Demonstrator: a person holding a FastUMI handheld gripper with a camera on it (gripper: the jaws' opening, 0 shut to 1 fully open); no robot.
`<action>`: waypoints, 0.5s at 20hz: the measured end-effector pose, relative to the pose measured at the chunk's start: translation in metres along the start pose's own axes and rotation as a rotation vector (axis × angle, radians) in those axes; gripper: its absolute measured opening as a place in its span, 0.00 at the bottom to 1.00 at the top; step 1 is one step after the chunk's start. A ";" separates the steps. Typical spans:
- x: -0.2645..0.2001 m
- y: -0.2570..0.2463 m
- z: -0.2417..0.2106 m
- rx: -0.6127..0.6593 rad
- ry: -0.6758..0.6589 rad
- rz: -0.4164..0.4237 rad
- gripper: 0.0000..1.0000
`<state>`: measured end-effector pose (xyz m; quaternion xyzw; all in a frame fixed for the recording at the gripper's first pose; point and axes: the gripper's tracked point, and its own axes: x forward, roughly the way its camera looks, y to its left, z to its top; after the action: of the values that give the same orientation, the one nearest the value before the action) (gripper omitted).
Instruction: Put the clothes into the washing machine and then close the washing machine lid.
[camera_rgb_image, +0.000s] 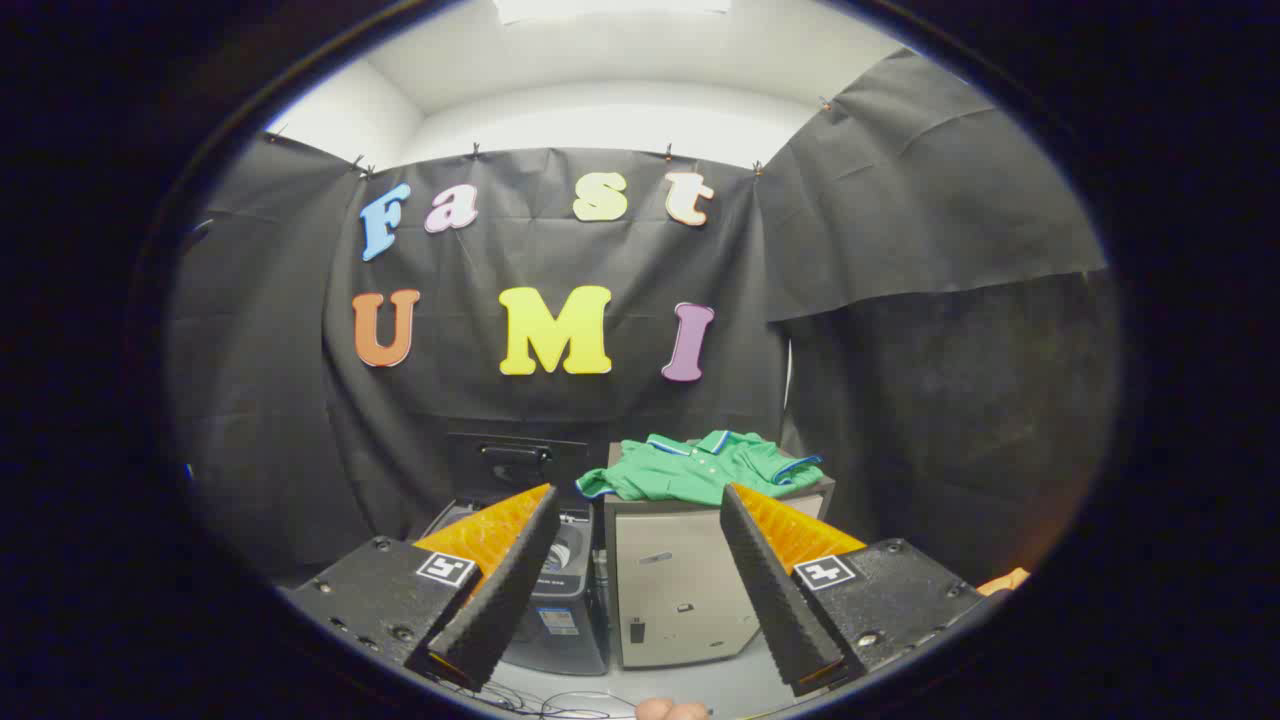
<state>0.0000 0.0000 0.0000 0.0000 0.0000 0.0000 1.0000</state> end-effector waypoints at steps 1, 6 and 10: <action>0.000 0.000 0.001 0.005 -0.002 -0.001 1.00; 0.000 -0.001 0.004 0.002 -0.006 -0.004 1.00; 0.000 0.000 0.006 -0.010 -0.005 -0.004 1.00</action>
<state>0.0002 0.0000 0.0057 -0.0050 -0.0023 -0.0019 1.0000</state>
